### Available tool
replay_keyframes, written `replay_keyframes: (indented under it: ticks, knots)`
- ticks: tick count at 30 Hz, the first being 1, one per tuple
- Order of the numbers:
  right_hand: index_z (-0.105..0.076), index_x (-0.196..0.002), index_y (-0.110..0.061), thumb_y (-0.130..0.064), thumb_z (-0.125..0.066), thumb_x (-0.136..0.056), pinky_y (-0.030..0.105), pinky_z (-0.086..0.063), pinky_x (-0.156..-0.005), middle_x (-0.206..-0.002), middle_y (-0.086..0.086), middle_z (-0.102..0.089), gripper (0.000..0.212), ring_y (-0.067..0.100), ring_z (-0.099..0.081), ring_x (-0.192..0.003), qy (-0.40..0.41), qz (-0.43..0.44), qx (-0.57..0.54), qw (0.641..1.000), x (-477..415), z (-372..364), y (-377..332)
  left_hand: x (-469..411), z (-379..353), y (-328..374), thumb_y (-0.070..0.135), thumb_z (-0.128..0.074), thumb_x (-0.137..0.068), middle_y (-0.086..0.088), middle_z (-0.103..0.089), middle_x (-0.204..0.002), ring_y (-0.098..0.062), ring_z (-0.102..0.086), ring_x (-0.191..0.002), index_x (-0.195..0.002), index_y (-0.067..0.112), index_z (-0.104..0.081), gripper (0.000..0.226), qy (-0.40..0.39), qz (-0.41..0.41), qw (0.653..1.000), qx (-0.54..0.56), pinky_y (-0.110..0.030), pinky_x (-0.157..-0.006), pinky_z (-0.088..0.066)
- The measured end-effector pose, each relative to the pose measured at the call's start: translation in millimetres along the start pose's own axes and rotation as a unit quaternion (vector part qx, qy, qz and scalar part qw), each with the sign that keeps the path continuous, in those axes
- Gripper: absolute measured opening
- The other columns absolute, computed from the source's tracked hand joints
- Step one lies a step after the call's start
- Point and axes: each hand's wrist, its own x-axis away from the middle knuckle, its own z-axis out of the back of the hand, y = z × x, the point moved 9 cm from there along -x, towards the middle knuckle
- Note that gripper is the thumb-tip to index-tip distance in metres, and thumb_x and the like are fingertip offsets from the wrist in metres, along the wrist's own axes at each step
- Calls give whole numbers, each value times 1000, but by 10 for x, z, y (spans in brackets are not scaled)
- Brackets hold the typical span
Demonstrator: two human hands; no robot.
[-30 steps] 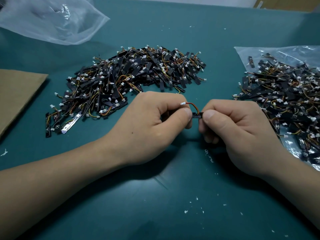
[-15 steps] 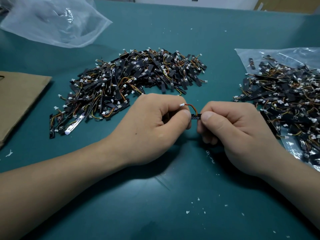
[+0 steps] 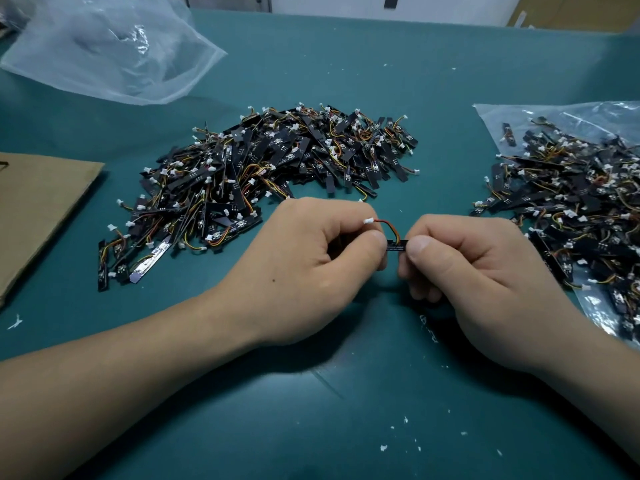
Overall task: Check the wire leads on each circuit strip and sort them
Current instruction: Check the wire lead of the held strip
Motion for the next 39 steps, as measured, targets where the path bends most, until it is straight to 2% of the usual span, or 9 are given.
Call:
replay_keyframes:
  ticks: [5, 12, 15, 19, 22, 26, 29, 32, 39]
  knots:
    - [-65, -77, -25, -39, -46, -92, 39, -46, -53, -61, -5, -65, 28, 20, -59, -52, 2, -6, -8, 1000, 14, 14, -4, 8, -3, 5, 14, -58, -92, -1, -52, -57, -5, -42, -52, -71, 9, -67, 24, -8, 0, 1000, 14, -18, -52, -33]
    - [-65, -77, -25, -39, -45, -93, 37, -47, -54, -62, -8, -66, 29, 19, -60, -56, 1, -10, -4, 1000, 19, 11, -8, 7, -14, 9, 17, -57, -93, -1, -54, -57, -8, -44, -53, -72, 16, -66, 23, -7, 1, 1000, 11, -24, -52, -36]
    - [-65, -77, -25, -39, -45, -93, 36, -48, -55, -63, -8, -66, 29, 18, -61, -57, 0, -7, 5, 1000, 18, 5, -20, 4, -8, 8, 16, -56, -93, -5, -54, -58, -17, -47, -55, -71, 15, -65, 23, -6, -1, 1000, 20, -33, -53, -39]
    - [-65, -78, -25, -40, -45, -93, 37, -48, -54, -63, -7, -66, 29, 19, -61, -55, 7, -11, -3, 1000, 20, 19, -14, 2, -12, 11, 17, -56, -93, -3, -54, -58, -12, -46, -54, -71, 17, -65, 23, -5, 3, 1000, 15, -27, -53, -38]
    - [-65, -78, -24, -41, -46, -93, 38, -48, -52, -63, -6, -66, 30, 19, -60, -52, 3, -11, -20, 1000, 29, 10, -23, 10, -13, 13, 17, -56, -93, -5, -54, -58, -18, -48, -55, -71, 16, -65, 23, -7, 7, 999, 32, -31, -53, -39]
    - [-66, -78, -25, -41, -46, -92, 39, -47, -53, -62, -7, -66, 29, 18, -60, -53, 6, -14, -10, 1000, 35, 23, -17, 9, -17, 23, 18, -55, -93, -4, -54, -58, -16, -46, -55, -72, 16, -65, 24, -9, 4, 1000, 23, -28, -53, -38]
    - [-66, -77, -25, -41, -46, -92, 40, -48, -53, -62, -6, -66, 30, 19, -60, -52, 5, -17, -24, 1000, 40, 23, -14, 12, -13, 33, 18, -55, -94, -6, -55, -60, -21, -49, -57, -72, 15, -65, 24, -10, 0, 1000, 30, -32, -54, -40]
    - [-66, -77, -24, -41, -46, -91, 40, -47, -53, -61, -6, -66, 29, 19, -60, -52, 4, -18, -20, 1000, 39, 28, -11, 8, -29, 38, 18, -55, -94, -5, -55, -60, -16, -47, -56, -71, 15, -65, 25, -14, -2, 1000, 18, -28, -54, -39]
    - [-67, -77, -23, -39, -46, -90, 41, -47, -52, -61, -6, -66, 29, 20, -59, -52, 4, -20, -24, 1000, 50, 30, -13, 6, -39, 47, 19, -55, -94, -5, -56, -61, -20, -51, -58, -71, 17, -65, 25, -16, -2, 1000, 23, -37, -57, -42]
